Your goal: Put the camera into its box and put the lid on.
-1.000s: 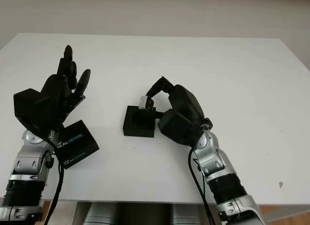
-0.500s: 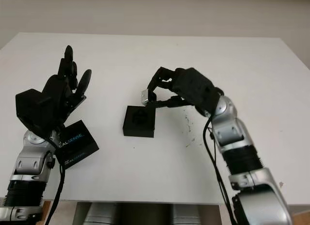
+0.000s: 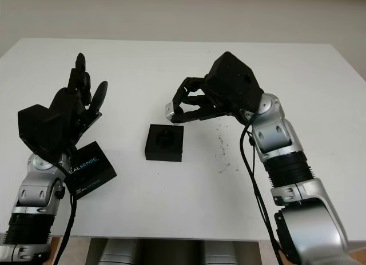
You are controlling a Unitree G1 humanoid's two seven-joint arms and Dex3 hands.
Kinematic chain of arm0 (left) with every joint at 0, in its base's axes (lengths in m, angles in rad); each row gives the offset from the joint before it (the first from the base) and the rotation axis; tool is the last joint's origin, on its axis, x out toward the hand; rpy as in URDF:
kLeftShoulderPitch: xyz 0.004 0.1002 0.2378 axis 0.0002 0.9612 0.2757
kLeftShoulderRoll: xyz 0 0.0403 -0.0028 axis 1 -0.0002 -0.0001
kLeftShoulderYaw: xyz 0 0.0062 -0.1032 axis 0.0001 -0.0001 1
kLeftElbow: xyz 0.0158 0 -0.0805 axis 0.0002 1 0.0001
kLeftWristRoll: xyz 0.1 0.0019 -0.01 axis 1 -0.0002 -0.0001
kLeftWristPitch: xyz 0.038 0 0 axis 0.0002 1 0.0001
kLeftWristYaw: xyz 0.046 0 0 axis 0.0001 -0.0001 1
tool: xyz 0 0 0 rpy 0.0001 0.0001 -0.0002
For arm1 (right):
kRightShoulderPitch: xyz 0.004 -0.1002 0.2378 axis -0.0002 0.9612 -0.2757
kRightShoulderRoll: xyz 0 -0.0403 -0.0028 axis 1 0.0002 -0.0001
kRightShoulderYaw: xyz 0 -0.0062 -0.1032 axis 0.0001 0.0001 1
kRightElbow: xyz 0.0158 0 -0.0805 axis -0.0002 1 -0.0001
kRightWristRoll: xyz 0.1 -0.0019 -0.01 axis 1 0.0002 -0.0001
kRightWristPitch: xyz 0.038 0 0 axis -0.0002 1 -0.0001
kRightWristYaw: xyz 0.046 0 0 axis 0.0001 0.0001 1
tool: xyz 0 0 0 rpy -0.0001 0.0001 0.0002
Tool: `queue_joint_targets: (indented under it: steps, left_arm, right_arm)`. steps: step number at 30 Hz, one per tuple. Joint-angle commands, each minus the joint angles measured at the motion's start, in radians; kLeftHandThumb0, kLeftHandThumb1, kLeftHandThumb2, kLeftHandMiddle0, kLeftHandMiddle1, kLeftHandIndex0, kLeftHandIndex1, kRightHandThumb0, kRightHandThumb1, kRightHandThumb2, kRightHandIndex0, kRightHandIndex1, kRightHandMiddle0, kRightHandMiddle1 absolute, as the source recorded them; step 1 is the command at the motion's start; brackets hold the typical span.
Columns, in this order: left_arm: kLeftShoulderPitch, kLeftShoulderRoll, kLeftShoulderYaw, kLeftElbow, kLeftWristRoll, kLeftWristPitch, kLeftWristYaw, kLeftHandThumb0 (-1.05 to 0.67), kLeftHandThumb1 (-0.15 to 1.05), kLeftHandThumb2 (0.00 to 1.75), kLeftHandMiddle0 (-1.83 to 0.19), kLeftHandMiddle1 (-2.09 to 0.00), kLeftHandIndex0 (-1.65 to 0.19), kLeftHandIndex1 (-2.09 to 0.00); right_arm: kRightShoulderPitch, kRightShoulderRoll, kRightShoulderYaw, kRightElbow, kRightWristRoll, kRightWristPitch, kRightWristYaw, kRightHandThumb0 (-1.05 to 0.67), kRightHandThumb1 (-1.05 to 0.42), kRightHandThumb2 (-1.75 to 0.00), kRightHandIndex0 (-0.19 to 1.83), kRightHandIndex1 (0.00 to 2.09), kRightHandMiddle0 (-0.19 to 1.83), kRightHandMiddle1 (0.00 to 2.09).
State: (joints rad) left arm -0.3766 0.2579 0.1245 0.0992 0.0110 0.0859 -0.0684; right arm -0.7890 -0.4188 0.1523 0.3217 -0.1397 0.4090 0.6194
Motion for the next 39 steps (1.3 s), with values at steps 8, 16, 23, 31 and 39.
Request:
queue_joint_targets:
  steps: [8, 16, 23, 31, 39]
  left_arm:
    - [-0.001, -0.002, -0.003, -0.016, 0.009, -0.01, 0.006, -0.77, 1.05, 0.45, 0.19, 0.0, 0.19, 0.0]
    - [-0.004, -0.006, -0.001, -0.012, 0.002, -0.015, 0.005, -0.77, 1.05, 0.45, 0.19, 0.0, 0.19, 0.0]
    - [-0.005, -0.005, -0.001, -0.014, 0.003, -0.016, 0.006, -0.78, 1.05, 0.45, 0.19, 0.0, 0.19, 0.0]
    - [-0.004, -0.005, -0.005, -0.016, 0.011, -0.008, 0.011, -0.79, 1.05, 0.45, 0.19, 0.0, 0.19, 0.0]
    - [-0.002, -0.01, -0.006, -0.015, 0.01, -0.007, 0.014, -0.79, 1.05, 0.45, 0.19, -0.01, 0.19, 0.0]
  right_arm:
    - [0.079, 0.057, -0.02, -0.057, 0.052, 0.029, -0.07, -0.43, -0.96, -0.05, 0.28, 0.03, 0.3, 1.71]
    - [0.132, 0.073, 0.001, -0.103, 0.041, 0.032, -0.124, -0.44, -0.97, -0.05, 0.26, 0.03, 0.24, 1.72]
    - [0.142, 0.068, 0.022, -0.122, 0.016, 0.033, -0.142, -0.43, -0.96, -0.05, 0.28, 0.04, 0.26, 1.71]
    - [0.141, 0.055, 0.034, -0.137, 0.0, 0.06, -0.135, -0.42, -0.97, -0.05, 0.28, 0.05, 0.26, 1.72]
    - [0.138, 0.041, 0.051, -0.155, -0.02, 0.11, -0.115, -0.41, -0.96, -0.05, 0.29, 0.05, 0.29, 1.69]
